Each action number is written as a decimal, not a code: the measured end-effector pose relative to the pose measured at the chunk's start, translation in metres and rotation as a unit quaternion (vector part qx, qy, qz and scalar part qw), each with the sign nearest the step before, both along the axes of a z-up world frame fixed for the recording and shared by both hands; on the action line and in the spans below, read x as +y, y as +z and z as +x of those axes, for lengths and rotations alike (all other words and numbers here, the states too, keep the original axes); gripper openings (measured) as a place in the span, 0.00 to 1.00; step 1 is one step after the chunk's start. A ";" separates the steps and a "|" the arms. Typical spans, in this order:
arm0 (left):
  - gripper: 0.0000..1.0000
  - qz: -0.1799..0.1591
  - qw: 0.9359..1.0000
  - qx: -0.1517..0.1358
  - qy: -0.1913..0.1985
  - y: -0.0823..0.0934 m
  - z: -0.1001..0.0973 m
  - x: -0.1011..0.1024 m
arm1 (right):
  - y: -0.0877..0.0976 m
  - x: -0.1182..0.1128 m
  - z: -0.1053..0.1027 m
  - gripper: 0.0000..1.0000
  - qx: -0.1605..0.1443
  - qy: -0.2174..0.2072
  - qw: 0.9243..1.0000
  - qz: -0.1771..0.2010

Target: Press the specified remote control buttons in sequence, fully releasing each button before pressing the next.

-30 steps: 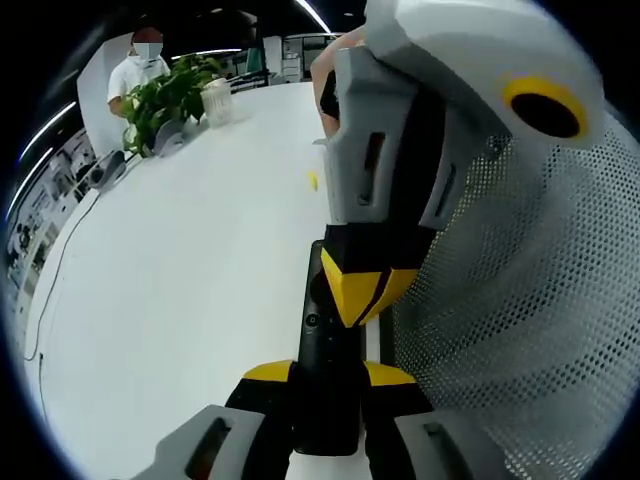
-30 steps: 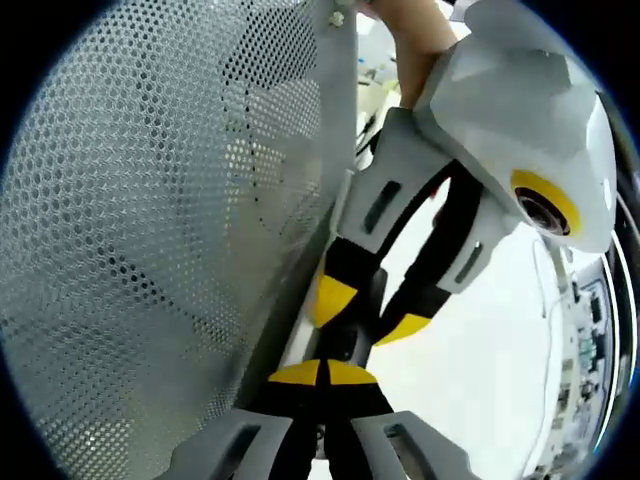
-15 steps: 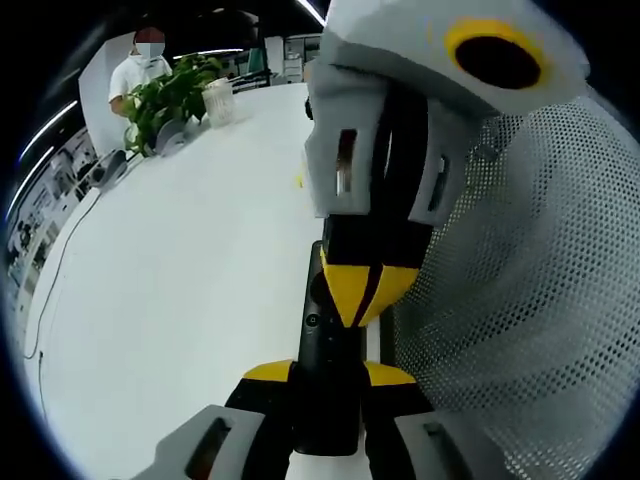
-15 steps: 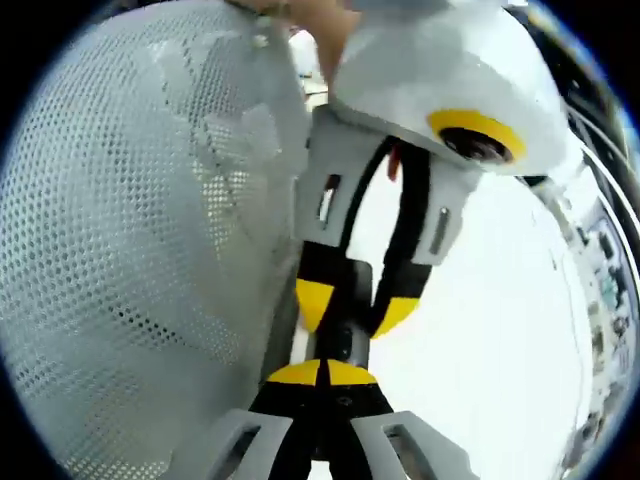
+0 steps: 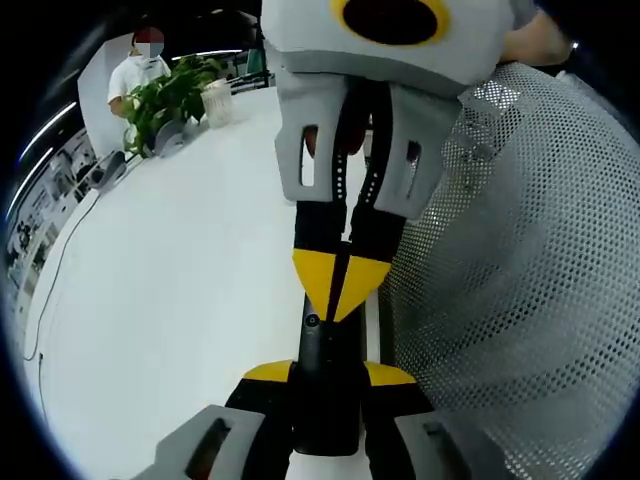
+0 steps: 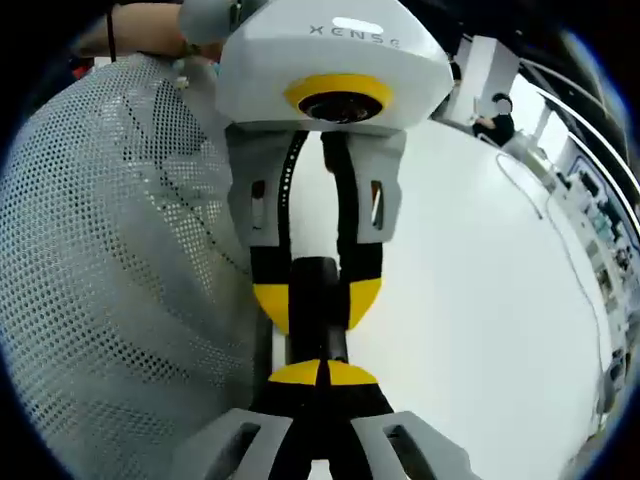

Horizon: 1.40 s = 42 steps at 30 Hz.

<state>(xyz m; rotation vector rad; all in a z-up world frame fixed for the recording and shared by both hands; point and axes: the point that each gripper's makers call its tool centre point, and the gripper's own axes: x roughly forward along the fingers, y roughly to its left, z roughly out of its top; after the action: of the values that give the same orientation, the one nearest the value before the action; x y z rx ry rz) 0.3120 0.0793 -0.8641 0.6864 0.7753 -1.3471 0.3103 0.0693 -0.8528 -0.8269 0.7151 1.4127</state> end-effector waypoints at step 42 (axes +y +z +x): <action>0.25 -0.002 1.000 0.000 0.001 0.000 0.001 0.000 | -0.003 0.001 0.012 0.00 0.100 -0.075 0.992 -0.024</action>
<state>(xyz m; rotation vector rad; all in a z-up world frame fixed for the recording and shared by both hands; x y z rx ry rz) 0.3126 0.0791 -0.8641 0.6821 0.7734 -1.3468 0.3226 0.0698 -0.8561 -0.6606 0.9485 1.3588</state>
